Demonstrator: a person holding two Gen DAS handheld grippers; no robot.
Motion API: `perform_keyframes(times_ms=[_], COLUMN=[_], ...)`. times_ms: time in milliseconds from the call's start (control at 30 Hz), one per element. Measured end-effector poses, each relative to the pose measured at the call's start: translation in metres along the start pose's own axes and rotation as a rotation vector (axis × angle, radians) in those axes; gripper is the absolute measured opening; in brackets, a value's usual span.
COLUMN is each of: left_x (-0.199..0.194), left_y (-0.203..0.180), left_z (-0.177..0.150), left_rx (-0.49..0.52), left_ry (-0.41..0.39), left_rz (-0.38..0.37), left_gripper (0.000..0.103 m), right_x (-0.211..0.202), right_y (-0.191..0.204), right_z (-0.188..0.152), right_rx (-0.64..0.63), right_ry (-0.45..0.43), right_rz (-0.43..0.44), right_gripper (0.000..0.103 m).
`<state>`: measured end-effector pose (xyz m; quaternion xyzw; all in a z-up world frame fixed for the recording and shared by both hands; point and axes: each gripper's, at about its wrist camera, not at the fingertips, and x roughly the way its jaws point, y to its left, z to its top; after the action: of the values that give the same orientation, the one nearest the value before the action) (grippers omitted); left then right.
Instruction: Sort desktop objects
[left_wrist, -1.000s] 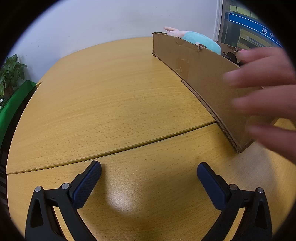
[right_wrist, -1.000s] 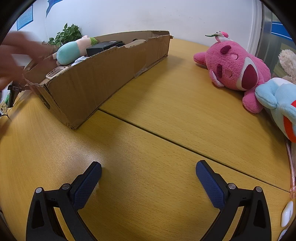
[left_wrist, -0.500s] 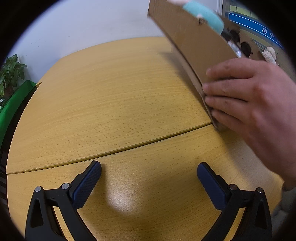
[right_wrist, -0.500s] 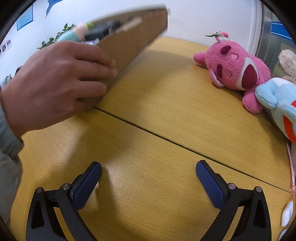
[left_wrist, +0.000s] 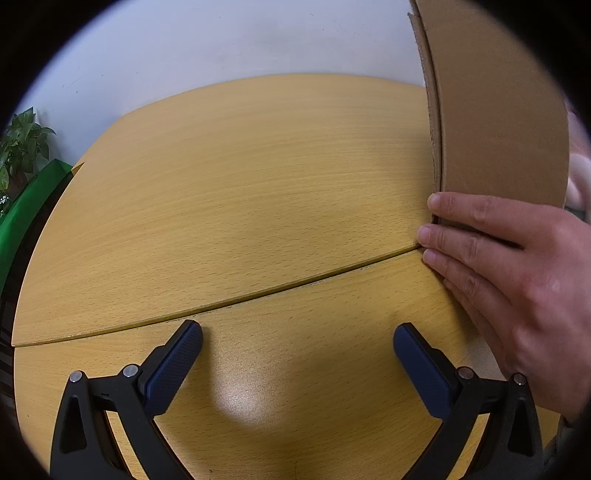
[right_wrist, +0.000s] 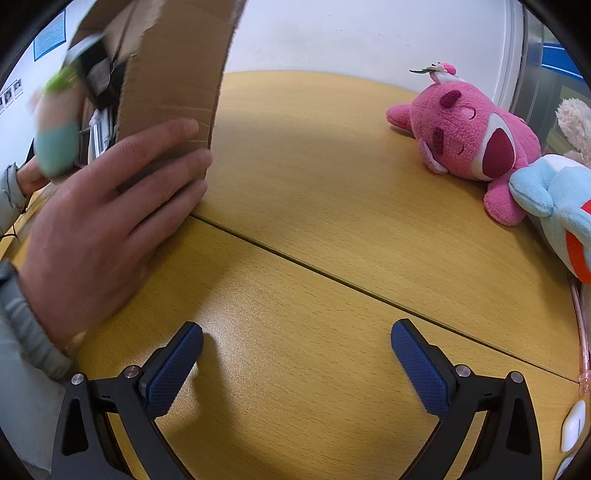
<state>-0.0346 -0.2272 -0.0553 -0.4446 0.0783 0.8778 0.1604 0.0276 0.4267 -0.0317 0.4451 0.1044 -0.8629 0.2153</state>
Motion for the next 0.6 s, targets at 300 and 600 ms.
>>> perform_keyframes(times_ms=[300,600], left_x=[-0.0028,-0.0074], left_y=[0.0002,0.0036], left_z=[-0.0026,-0.0075], left_rx=[0.001,0.001], left_ry=[0.0,0.0], left_rz=[0.0,-0.002], left_gripper=[0.103,0.103], right_x=[-0.0028,-0.0024], right_y=[-0.0015,-0.0014], right_z=[-0.0019,-0.0041], right_rx=[0.0,0.0], right_ry=[0.0,0.0], right_rz=[0.0,0.0], right_gripper=[0.103,0.103])
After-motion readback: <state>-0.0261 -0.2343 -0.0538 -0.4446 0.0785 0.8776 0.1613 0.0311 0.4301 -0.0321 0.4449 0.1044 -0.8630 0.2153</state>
